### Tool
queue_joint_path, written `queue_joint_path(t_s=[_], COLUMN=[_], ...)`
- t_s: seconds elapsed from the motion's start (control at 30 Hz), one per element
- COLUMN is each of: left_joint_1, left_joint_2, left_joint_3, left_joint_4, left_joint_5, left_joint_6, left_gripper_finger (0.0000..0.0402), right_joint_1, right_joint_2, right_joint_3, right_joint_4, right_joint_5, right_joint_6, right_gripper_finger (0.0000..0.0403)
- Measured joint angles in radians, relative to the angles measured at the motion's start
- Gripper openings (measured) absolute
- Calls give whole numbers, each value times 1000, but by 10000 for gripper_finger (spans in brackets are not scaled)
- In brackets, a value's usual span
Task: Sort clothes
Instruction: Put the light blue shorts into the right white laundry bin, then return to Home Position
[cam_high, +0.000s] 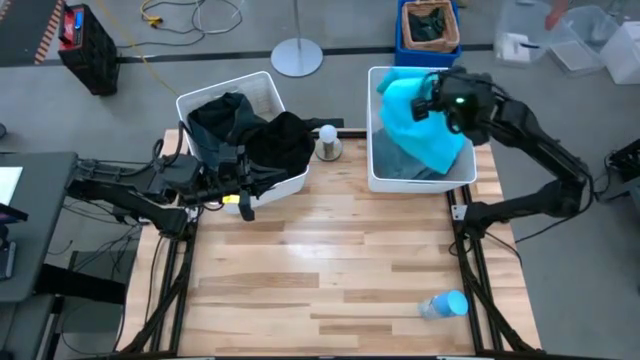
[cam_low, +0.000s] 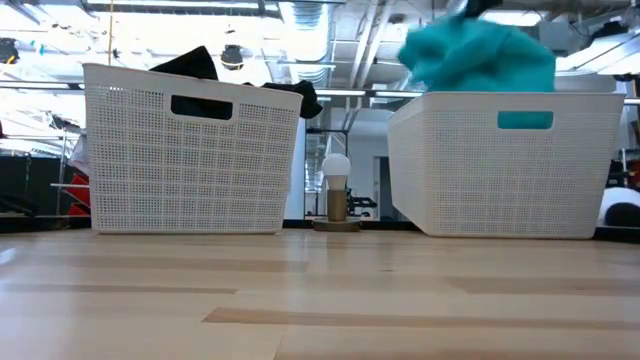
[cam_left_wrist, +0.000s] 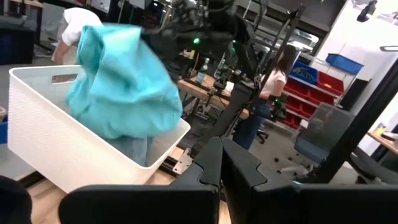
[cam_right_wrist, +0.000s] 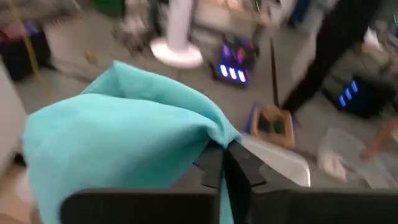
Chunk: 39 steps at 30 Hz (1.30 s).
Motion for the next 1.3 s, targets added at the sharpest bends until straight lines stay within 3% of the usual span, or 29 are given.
queue_joint_path(t_s=[0.2,0.4,0.63,0.87,1.03,1.17,1.3], left_joint_1=[0,0,7,52,53,53,53], left_joint_2=[0,0,-13,-101,-179,-239,-266], left_joint_3=[0,0,0,0,0,0,1], left_joint_4=[-3,-15,-15,-126,-216,-282,-378], left_joint_5=[1,2,3,42,88,153,221], left_joint_6=[-3,-3,13,71,198,247,234], left_gripper_finger=[0,0,0,0,0,0,0], right_joint_1=[-41,-59,-7,166,394,550,644], right_joint_2=[48,48,-2,-81,-100,-93,-105], right_joint_3=[0,0,0,0,-23,-57,-166], right_joint_4=[-188,-288,-241,-17,154,209,339], right_joint_5=[0,-3,-133,-381,-424,-427,-427], right_joint_6=[193,279,260,166,72,3,-15], right_gripper_finger=[112,192,237,233,206,153,73])
